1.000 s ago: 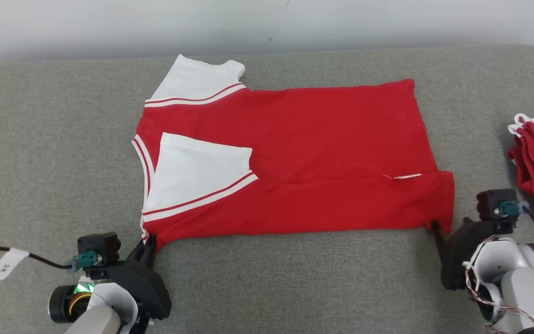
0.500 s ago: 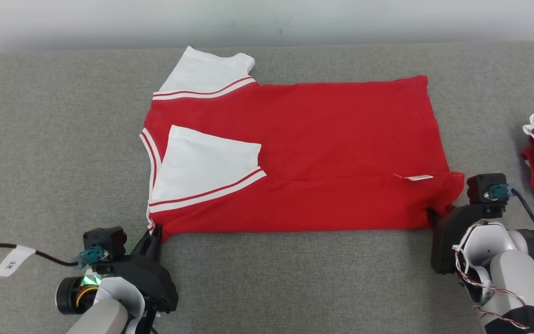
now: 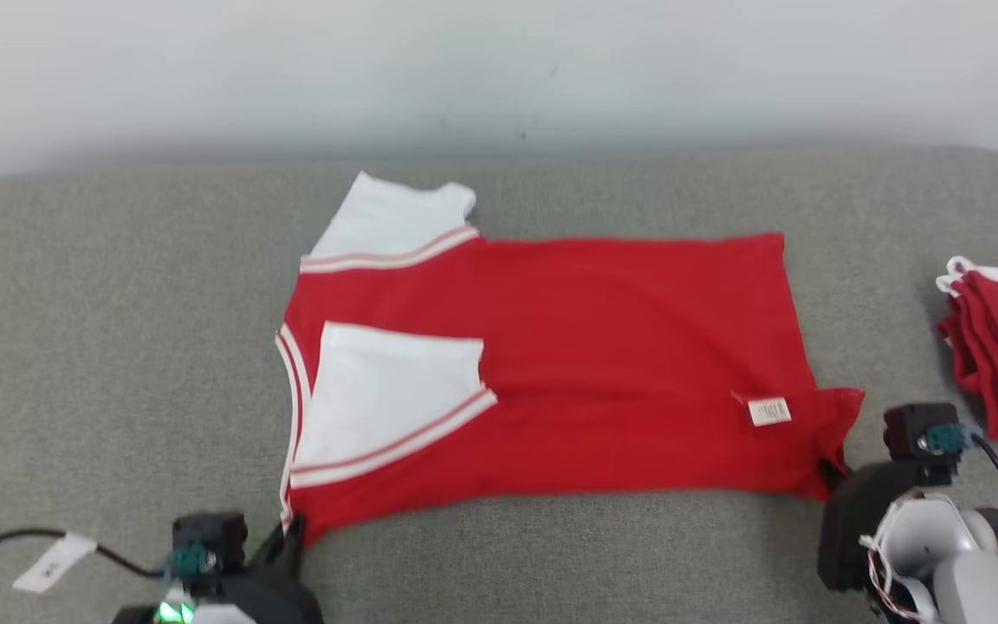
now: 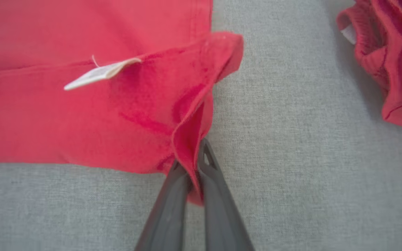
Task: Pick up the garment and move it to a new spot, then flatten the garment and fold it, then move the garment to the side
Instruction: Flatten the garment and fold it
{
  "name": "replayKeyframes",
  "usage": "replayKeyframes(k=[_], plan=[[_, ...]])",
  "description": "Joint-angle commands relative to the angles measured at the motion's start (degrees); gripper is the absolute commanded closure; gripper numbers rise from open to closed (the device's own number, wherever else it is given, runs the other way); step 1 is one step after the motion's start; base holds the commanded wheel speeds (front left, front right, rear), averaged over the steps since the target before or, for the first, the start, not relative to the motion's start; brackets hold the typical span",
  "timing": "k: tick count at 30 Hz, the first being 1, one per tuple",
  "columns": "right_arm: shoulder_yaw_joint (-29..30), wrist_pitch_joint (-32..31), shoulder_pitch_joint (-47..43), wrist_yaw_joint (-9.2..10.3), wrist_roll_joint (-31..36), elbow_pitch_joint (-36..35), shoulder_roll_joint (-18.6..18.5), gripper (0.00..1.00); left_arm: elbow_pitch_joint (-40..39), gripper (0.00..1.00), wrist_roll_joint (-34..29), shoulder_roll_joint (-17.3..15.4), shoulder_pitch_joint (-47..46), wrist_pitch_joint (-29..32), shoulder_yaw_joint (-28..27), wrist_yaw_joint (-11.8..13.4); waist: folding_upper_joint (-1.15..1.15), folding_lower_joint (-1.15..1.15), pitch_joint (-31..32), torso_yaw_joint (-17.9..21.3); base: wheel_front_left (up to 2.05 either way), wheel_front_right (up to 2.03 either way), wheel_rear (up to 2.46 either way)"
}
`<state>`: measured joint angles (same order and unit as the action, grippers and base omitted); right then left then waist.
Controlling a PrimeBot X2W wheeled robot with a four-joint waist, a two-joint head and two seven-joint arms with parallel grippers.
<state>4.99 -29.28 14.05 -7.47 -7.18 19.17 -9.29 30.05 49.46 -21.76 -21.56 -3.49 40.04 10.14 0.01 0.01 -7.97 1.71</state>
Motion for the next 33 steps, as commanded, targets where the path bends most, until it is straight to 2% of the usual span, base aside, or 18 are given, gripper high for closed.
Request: replayKeyframes(k=[1,10,15,22,23,24,25,26,33], plan=[[0.5,-0.7,-2.9,-0.07,-0.8,-2.2,-0.3,1.00,-1.3,1.00,0.2,-0.9,3.4,0.1,0.2,0.8,-0.01,-0.01,3.4,0.2,0.00,0.00,0.00],[2.5,-6.1,-13.8,-0.06,-3.3,-13.6,0.7,1.00,-12.3,1.00,2.1,-5.8,13.2,1.2,-0.8,5.0,-0.01,-0.01,6.8,0.3,0.00,0.00,0.00],[3.0,-7.9,-18.0,-0.06,-3.8,-16.5,2.1,1.00,-16.4,1.00,2.5,-7.8,16.4,2.0,-1.1,7.2,-0.01,-0.01,7.1,0.3,0.00,0.00,0.00],[2.5,-8.8,-21.6,-0.06,-4.2,-17.4,4.0,1.00,-20.0,1.00,3.7,-8.8,19.7,4.0,-0.6,9.1,-0.01,-0.01,7.0,0.9,0.00,0.00,0.00],[2.4,-8.6,-21.5,-0.06,-4.1,-17.2,4.1,0.96,-20.0,1.00,3.8,-8.9,19.9,4.2,-0.5,9.4,-0.01,-0.01,7.0,1.0,0.00,0.00,0.00],[2.5,-8.5,-21.6,-0.06,-3.9,-17.1,4.2,0.20,-19.9,1.00,3.8,-9.0,20.2,4.6,-0.5,9.9,-0.01,-0.01,6.9,1.1,0.00,0.00,0.00],[2.7,-8.6,-21.5,-0.06,-4.0,-16.9,4.3,0.00,-20.0,0.75,3.5,-9.2,20.3,4.7,-0.5,10.3,-0.01,-0.01,6.9,1.2,0.00,0.00,0.00],[2.7,-8.6,-21.4,-0.06,-3.9,-16.8,4.3,0.00,-20.1,0.00,3.4,-9.2,20.4,4.6,-0.6,10.7,-0.01,-0.01,6.7,1.3,0.00,0.00,0.00],[3.8,-6.9,-18.0,-0.06,-3.6,-18.3,1.8,0.00,-21.9,0.00,2.7,-11.8,18.9,4.2,-2.8,13.3,-0.01,-0.01,4.8,1.8,0.00,0.00,0.00]])
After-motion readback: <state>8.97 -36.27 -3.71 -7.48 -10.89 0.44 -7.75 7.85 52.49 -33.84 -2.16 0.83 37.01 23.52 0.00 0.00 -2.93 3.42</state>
